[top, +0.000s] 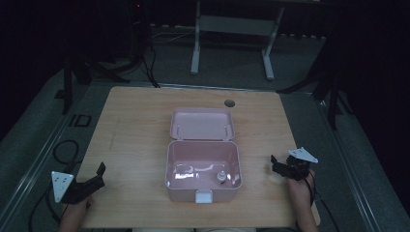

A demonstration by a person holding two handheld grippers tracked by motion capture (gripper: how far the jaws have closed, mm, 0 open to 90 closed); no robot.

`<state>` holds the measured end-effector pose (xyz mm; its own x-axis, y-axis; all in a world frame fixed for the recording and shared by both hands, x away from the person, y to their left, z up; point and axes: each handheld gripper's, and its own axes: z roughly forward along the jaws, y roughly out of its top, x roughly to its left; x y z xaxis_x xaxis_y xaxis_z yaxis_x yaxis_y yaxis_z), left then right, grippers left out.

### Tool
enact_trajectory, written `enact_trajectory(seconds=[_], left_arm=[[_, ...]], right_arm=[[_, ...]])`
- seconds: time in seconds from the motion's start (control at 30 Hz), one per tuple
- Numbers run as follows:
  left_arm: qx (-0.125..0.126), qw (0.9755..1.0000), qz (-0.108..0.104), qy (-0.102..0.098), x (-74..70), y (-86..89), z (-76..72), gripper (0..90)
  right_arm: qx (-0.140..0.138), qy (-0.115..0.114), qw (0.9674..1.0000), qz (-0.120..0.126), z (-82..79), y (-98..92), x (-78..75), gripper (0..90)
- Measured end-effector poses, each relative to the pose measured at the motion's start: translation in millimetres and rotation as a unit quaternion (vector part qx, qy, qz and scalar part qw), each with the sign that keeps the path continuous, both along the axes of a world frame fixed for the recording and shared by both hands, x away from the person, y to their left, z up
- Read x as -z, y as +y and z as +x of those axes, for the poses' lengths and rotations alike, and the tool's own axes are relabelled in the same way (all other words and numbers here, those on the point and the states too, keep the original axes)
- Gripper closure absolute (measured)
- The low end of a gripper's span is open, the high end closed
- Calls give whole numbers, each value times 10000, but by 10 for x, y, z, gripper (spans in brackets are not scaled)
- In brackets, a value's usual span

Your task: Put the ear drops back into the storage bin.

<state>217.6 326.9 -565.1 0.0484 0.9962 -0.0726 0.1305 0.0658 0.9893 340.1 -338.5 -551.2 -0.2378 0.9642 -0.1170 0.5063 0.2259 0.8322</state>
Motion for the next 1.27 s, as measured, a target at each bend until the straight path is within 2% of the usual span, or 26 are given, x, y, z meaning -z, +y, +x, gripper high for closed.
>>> enact_trajectory(seconds=[0.17,0.23,0.4,0.53,0.73,0.83,0.9,1.13,1.27], left_arm=[[5,10000,0,1,0,2,1,4],[5,10000,0,1,0,2,0,4],[13,10000,-5,0,0,4,0,4],[16,10000,-1,1,0,5,-1,4],[31,10000,-14,1,0,9,-1,4],[36,10000,-21,4,0,11,-1,4],[38,10000,-29,4,0,13,0,4],[38,10000,-26,7,0,13,1,4],[34,10000,-25,9,0,12,1,4]], right_arm=[[298,-377,9988,76,-46,27,1,123],[279,-528,9981,126,-66,43,6,123],[193,-783,9967,34,-97,87,-6,122],[195,-875,9960,62,-117,93,-16,119],[208,-1298,9911,221,-187,80,-62,118],[167,-1254,9915,291,-179,73,-59,118],[167,-1217,9922,226,-174,83,-54,118],[71,-1306,9909,303,-192,86,-68,129],[25,-1315,9904,435,-194,65,-75,135]])
